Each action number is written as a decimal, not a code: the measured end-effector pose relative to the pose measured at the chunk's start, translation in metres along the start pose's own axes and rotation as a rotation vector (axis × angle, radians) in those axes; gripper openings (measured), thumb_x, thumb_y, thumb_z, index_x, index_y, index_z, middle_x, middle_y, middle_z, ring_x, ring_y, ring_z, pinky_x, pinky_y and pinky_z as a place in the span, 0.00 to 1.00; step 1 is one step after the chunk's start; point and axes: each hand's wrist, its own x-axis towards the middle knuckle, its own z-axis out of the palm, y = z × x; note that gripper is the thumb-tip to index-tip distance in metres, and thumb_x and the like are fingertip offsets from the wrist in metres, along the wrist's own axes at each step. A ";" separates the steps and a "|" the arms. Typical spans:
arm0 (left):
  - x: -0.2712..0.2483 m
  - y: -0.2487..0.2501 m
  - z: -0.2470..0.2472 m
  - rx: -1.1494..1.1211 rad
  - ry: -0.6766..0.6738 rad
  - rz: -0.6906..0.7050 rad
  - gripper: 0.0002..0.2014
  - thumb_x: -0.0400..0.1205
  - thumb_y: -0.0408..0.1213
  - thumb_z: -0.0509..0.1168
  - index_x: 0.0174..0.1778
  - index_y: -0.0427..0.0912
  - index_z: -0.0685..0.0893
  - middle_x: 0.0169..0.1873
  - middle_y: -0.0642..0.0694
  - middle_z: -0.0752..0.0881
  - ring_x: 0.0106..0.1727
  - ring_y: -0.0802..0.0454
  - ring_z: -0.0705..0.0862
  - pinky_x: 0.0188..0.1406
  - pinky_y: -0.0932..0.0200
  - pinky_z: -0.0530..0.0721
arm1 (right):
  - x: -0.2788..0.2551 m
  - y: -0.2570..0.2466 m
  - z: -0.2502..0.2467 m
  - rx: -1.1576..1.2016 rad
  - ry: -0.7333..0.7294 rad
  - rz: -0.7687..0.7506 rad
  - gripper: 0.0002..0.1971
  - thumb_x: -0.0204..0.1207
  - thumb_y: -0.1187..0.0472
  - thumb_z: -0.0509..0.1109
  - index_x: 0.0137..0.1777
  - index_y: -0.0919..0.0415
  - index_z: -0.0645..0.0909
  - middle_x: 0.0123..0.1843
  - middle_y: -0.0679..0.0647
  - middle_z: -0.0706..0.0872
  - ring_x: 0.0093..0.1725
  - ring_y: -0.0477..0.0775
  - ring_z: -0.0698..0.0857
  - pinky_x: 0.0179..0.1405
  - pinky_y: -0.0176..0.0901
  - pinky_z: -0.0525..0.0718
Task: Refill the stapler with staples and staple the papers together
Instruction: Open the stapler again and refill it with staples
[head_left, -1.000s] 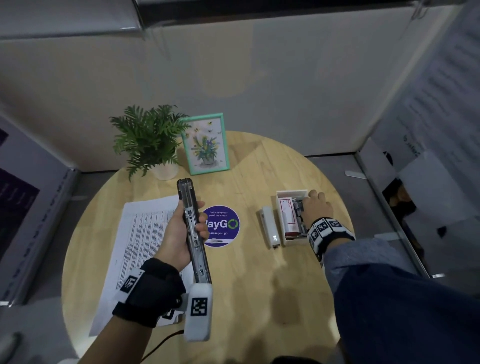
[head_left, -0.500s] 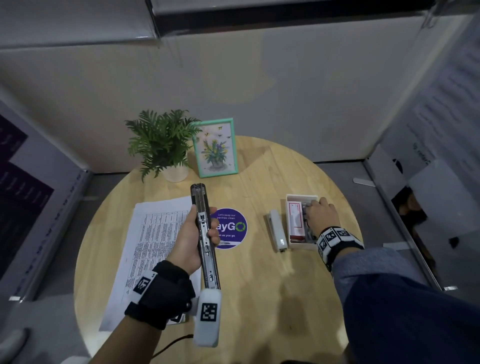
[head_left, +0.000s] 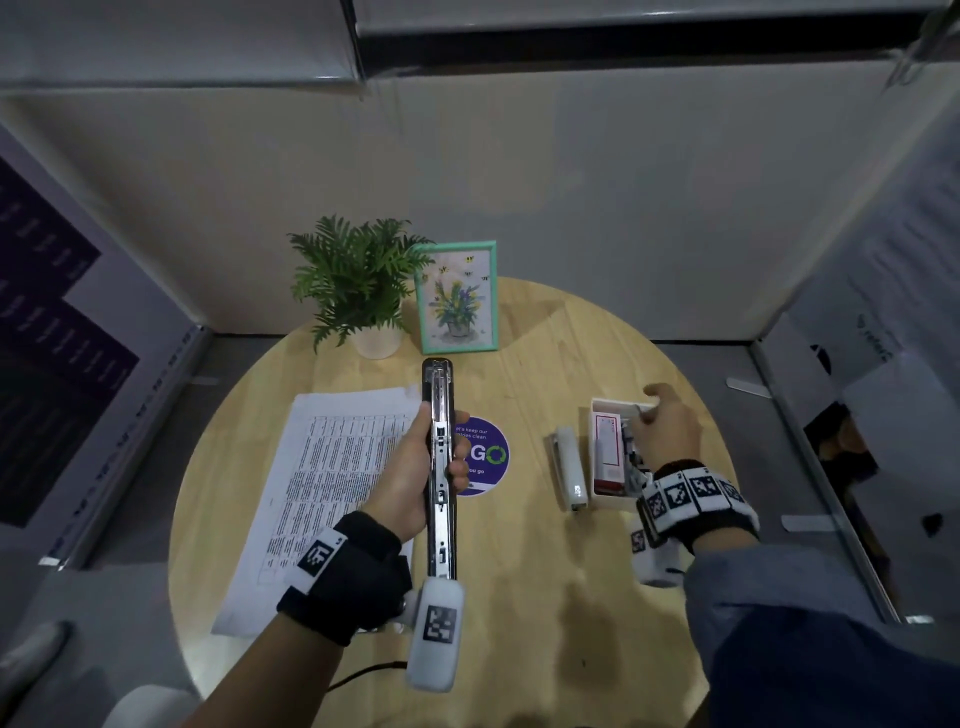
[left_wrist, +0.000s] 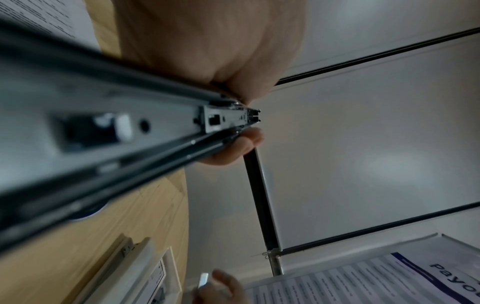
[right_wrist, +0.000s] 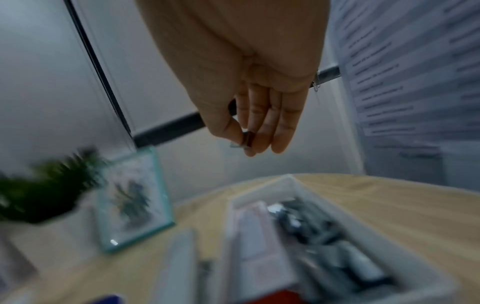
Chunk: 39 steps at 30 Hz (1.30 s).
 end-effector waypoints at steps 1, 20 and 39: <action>-0.001 -0.001 0.001 0.017 -0.006 0.000 0.20 0.87 0.52 0.49 0.45 0.42 0.79 0.21 0.49 0.75 0.16 0.59 0.70 0.14 0.68 0.70 | -0.006 -0.012 0.000 0.097 -0.021 -0.028 0.14 0.76 0.65 0.68 0.62 0.65 0.81 0.45 0.66 0.90 0.47 0.64 0.87 0.47 0.44 0.80; -0.032 -0.007 -0.002 0.113 -0.056 0.023 0.24 0.84 0.60 0.48 0.47 0.43 0.78 0.21 0.49 0.75 0.16 0.58 0.71 0.15 0.67 0.72 | -0.111 -0.141 0.010 0.714 -0.428 -0.332 0.09 0.71 0.67 0.75 0.42 0.51 0.87 0.55 0.47 0.78 0.54 0.54 0.83 0.63 0.65 0.82; -0.032 -0.014 -0.001 0.148 -0.080 0.009 0.24 0.86 0.56 0.47 0.35 0.42 0.76 0.22 0.48 0.74 0.16 0.58 0.70 0.16 0.67 0.70 | -0.118 -0.142 0.020 0.552 -0.176 -0.398 0.11 0.68 0.68 0.75 0.41 0.54 0.77 0.48 0.49 0.81 0.35 0.45 0.82 0.35 0.32 0.81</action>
